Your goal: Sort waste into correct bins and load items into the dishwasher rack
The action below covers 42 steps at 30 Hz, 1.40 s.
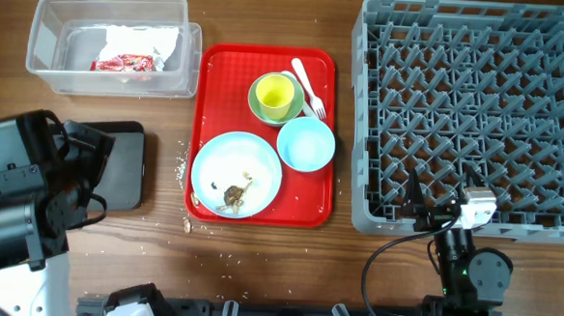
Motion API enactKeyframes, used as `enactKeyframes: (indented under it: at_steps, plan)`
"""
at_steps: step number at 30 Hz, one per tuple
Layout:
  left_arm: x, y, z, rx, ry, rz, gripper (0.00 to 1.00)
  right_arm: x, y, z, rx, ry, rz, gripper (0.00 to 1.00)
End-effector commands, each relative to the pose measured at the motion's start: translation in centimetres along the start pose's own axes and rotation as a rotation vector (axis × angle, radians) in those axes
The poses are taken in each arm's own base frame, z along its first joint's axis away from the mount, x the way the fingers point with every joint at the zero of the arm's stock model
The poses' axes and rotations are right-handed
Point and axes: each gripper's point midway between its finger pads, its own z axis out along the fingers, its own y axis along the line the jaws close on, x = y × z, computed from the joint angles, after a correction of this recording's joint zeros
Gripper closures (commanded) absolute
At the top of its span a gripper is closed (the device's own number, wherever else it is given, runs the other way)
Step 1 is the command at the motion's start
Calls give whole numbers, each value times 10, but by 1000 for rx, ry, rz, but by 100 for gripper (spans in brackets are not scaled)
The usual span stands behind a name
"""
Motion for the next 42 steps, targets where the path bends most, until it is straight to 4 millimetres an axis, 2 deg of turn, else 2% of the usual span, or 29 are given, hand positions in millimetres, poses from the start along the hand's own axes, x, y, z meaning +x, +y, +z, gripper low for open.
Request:
enactKeyframes:
  at_steps: [1,4,5,7,8,11,12,13,15,17,20,22,24,27,29,31,33,35,36,37,38,40,42]
  plan:
    - [-2,3,3,-20,-5,10,0,-1,-3,0,14,-6,-10,0]
    - [-2,3,4,-25,-1,10,1,-11,5,-1,-33,-47,14,0]
    - [-2,3,5,-27,0,10,0,-23,24,-3,-146,-84,129,0]
    - [-2,3,5,-27,0,10,0,-23,52,-9,-320,-24,419,0]
    - [-2,3,5,-27,0,10,0,-25,57,-11,-355,7,594,0]
    - [-2,3,5,-27,0,10,0,-23,56,-10,-341,119,1184,0]
    - [-2,3,5,-27,0,10,0,-27,57,-11,-359,124,1261,0]
    - [-2,3,5,-27,0,10,0,-39,62,-15,-413,99,1243,0]
    - [-2,3,5,-27,0,10,0,-88,72,-33,-588,-68,1118,0]
    - [-2,3,5,-27,0,10,0,-127,73,-51,-667,-214,1053,0]
    - [-2,3,5,-27,0,10,0,-160,70,-57,-643,-267,1010,0]
    - [-2,3,5,-27,0,10,0,-176,73,-51,-601,-232,915,0]
    - [-2,3,5,-27,0,10,0,-187,83,-33,-583,-117,787,0]
    - [-2,3,5,-27,0,10,0,-195,109,-5,-689,118,654,0]
    - [-2,3,5,-27,0,10,0,-190,122,18,-723,266,630,0]
    - [-2,3,5,-27,0,10,0,-174,134,43,-690,426,601,0]
    - [-2,3,5,-27,0,10,0,-143,155,72,-573,615,490,0]
    - [-2,3,5,-27,0,10,0,-107,193,92,-437,805,284,0]
    - [-2,3,5,-27,0,10,0,-94,206,95,-405,863,213,1]
    - [-2,3,5,-27,0,10,0,-66,221,98,-361,970,127,0]
    - [-2,3,5,-27,0,10,0,-49,230,100,-376,1019,89,0]
    - [-2,3,5,-27,0,10,0,-11,244,102,-373,1125,86,0]
    - [-2,3,5,-27,0,10,0,18,253,102,-397,1211,93,0]
